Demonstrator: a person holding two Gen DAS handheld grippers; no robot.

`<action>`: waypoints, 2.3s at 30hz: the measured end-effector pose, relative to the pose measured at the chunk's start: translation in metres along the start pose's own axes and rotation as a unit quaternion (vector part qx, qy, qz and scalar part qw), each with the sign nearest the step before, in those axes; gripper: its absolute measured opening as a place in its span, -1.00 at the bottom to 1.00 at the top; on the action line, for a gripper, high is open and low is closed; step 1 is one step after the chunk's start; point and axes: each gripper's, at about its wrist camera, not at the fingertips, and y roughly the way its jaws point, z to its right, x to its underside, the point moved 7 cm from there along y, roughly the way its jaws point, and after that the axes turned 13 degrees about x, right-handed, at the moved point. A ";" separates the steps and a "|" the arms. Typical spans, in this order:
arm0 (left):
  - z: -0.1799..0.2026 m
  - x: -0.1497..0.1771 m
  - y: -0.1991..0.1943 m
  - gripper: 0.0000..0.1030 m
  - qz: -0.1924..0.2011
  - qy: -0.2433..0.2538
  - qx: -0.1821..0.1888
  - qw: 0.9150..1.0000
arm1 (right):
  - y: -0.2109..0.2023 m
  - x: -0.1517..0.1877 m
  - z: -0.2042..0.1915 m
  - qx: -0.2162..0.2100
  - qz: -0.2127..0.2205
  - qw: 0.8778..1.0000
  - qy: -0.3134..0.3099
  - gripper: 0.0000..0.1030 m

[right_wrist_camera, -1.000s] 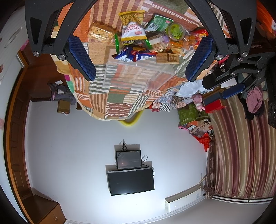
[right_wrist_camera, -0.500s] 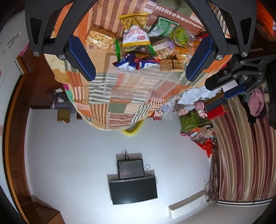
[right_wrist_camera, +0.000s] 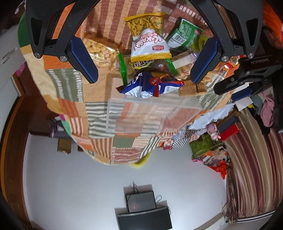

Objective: Organize snacks
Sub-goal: 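Grasp the packaged bread loaf with the left tool while the right tool grasps the blue chip bag, then carry the bread into the clear box with the left tool while the right tool drops the blue bag in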

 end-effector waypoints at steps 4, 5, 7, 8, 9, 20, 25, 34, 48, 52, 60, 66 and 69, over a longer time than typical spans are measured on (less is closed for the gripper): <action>-0.015 0.006 0.025 0.79 -0.033 -0.028 -0.001 0.999 | 0.015 0.002 -0.006 -0.008 -0.020 1.000 0.001 1.00; -0.019 0.008 0.030 0.78 -0.040 -0.034 -0.001 0.999 | 0.020 0.001 -0.007 -0.010 -0.025 1.000 0.000 1.00; -0.025 0.011 0.040 0.77 -0.048 -0.053 0.008 0.997 | 0.027 0.001 -0.011 -0.017 -0.036 0.999 0.001 1.00; -0.027 0.012 0.045 0.77 -0.053 -0.060 0.012 0.997 | 0.032 0.001 -0.011 -0.023 -0.041 0.999 0.002 1.00; -0.029 0.013 0.049 0.77 -0.057 -0.066 0.015 0.996 | 0.036 0.002 -0.012 -0.026 -0.046 0.999 0.005 1.00; -0.037 0.014 0.078 0.74 -0.089 -0.087 0.030 0.992 | 0.061 0.004 -0.018 -0.047 -0.083 0.995 0.039 0.86; -0.033 0.014 0.083 0.67 -0.095 -0.081 0.030 0.992 | 0.066 0.008 -0.019 -0.063 -0.097 0.992 0.052 0.61; -0.026 0.014 0.085 0.65 -0.101 -0.062 0.020 0.993 | 0.063 0.006 -0.017 -0.065 -0.091 0.992 0.057 0.33; -0.028 0.023 0.087 0.62 -0.108 -0.099 0.038 0.988 | 0.056 0.003 -0.014 -0.076 -0.076 0.992 0.064 0.03; -0.023 0.019 0.070 0.62 -0.091 -0.098 0.043 0.990 | 0.049 0.000 -0.012 -0.077 -0.067 0.993 0.063 -0.12; -0.010 0.002 0.038 0.62 -0.055 -0.079 0.040 0.995 | 0.031 -0.009 -0.008 -0.070 -0.040 0.995 0.064 -0.17; 0.001 -0.013 0.020 0.62 -0.032 -0.072 0.048 0.996 | 0.015 -0.019 -0.005 -0.076 -0.016 0.995 0.065 -0.21; 0.003 -0.020 0.013 0.61 -0.022 -0.062 0.046 0.997 | 0.008 -0.024 -0.006 -0.075 -0.003 0.996 0.058 -0.23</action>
